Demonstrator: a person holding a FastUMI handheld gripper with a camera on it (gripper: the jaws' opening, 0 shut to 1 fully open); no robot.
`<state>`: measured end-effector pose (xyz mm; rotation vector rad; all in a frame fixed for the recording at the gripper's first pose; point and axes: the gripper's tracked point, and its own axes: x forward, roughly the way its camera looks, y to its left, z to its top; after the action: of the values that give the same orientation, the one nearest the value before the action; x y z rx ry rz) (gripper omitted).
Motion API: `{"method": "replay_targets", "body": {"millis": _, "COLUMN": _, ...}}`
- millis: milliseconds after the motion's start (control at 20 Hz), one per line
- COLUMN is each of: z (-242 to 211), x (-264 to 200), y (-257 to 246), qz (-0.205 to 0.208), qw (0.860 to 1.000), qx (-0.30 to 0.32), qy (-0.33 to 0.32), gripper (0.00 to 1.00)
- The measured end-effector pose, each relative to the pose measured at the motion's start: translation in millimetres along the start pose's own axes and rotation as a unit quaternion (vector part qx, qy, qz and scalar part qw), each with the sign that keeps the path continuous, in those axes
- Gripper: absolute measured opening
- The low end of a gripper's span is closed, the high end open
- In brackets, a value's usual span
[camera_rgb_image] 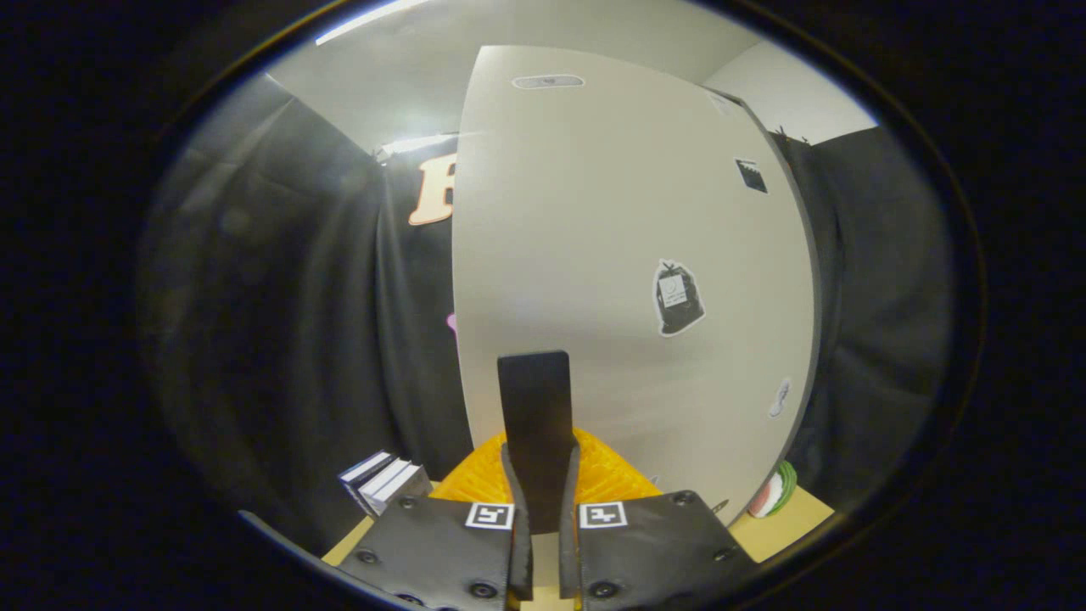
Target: Open the shoe cabinet door, grab the shoes and put them into the shoe cabinet, then close the shoe cabinet door.
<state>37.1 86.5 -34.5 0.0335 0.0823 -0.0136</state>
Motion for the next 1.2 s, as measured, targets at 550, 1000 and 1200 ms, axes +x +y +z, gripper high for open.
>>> {"method": "replay_targets", "body": {"millis": 550, "z": 4.8, "x": -82.8, "y": -57.6, "qz": 0.058, "qw": 0.998, "qx": -0.003, "qy": 0.016, "gripper": 0.14}}
{"method": "replay_targets", "body": {"millis": 1000, "z": 11.4, "x": -122.7, "y": -117.8, "qz": 0.064, "qw": 0.998, "qx": -0.003, "qy": 0.011, "gripper": 0.13}}
{"method": "replay_targets", "body": {"millis": 1200, "z": 13.8, "x": -134.2, "y": -141.1, "qz": 0.060, "qw": 0.998, "qx": -0.002, "qy": 0.012, "gripper": 0.13}}
